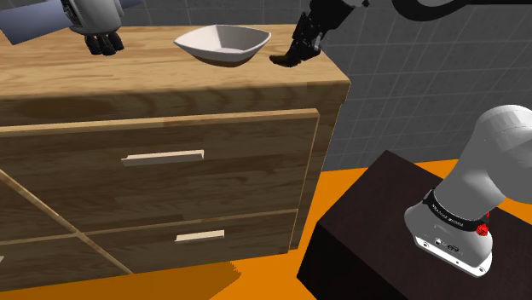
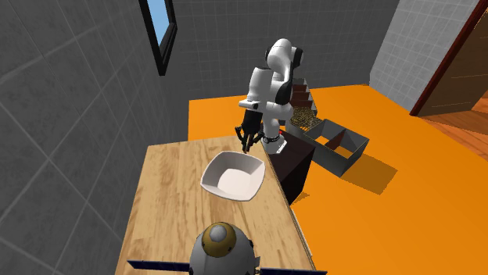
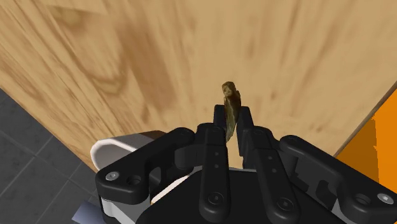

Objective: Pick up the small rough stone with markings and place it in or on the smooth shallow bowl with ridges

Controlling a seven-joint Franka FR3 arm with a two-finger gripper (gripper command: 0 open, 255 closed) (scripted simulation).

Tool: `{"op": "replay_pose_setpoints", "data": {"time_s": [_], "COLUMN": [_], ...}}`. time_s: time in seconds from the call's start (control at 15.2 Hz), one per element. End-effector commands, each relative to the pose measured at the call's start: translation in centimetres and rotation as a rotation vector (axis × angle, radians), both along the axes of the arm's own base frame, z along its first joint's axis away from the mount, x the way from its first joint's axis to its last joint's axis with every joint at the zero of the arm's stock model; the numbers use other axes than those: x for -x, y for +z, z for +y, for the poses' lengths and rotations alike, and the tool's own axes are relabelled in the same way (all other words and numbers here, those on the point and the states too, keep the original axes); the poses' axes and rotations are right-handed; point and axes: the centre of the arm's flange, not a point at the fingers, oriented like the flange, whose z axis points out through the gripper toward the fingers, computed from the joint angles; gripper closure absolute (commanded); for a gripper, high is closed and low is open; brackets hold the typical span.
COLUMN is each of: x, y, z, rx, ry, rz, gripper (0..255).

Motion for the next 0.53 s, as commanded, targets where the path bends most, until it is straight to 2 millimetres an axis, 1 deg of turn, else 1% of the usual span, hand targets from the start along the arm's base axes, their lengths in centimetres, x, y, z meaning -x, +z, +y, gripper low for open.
{"op": "replay_pose_setpoints", "data": {"time_s": [0.0,0.46], "x": [0.0,0.0], "y": [0.0,3.7], "z": [0.0,0.0], "rx": [0.0,0.0], "ry": [0.0,0.0], "rz": [0.0,0.0], "gripper": [255,255]}}
